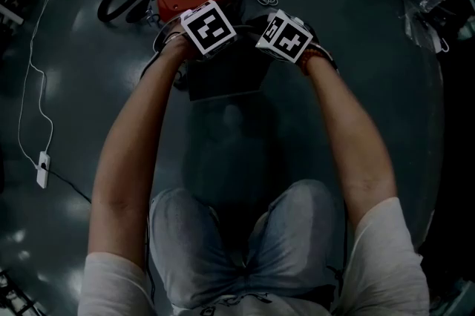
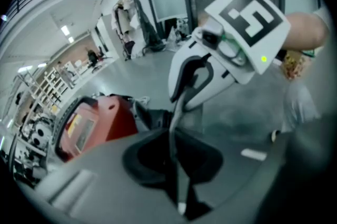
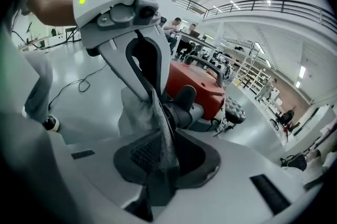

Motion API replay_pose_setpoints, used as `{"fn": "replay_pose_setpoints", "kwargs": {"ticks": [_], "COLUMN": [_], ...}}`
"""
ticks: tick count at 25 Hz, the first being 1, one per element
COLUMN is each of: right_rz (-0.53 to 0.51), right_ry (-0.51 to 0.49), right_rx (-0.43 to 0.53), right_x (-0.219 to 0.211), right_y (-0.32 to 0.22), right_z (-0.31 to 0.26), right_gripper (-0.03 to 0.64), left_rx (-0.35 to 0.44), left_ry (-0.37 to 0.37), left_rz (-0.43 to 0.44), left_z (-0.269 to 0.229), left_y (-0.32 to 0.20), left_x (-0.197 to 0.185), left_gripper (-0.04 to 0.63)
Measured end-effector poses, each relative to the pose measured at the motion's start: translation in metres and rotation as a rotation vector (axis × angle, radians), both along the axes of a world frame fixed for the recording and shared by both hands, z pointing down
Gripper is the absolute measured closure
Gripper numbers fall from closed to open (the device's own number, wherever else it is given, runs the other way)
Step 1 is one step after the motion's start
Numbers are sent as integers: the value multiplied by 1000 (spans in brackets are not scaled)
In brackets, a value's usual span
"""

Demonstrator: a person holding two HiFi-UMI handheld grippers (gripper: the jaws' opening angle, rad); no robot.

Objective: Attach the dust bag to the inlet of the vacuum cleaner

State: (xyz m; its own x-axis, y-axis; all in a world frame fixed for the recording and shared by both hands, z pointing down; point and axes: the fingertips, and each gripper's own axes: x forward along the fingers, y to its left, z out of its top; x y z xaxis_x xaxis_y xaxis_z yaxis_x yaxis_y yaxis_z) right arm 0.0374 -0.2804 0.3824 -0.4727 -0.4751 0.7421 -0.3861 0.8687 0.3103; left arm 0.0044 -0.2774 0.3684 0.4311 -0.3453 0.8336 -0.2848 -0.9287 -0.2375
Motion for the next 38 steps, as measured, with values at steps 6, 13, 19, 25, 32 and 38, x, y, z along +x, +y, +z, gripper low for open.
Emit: {"fn": "replay_pose_setpoints", "kwargs": {"ticks": [6,13,19,25,32,38], "right_rz": [-169,-35,82,208,411,464], "right_ry": [229,32,-134,-255,-517,-608], "right_rx": [47,-9,24,134,134,164], "right_x": [-11,-4,11,16,4,-3], "right_y": [-6,-10,-4,32,74,91], "right_z": [-6,-4,-27,-60,-68,-59], "right_gripper": [551,543,476,476,580,606], "left_rx": [-105,0,43,99,115,144], "left_ry": [120,95,187,367,609,653], "left_rz": [-115,-92,-126,-286,-478,-500], "left_z": [12,1,-10,-34,-59,-46], "left_y": [2,-7,8,41,73,90], "left_x": [-17,-5,-8,-24,-18,-12], "left_gripper": [563,558,468,561,591,591]}}
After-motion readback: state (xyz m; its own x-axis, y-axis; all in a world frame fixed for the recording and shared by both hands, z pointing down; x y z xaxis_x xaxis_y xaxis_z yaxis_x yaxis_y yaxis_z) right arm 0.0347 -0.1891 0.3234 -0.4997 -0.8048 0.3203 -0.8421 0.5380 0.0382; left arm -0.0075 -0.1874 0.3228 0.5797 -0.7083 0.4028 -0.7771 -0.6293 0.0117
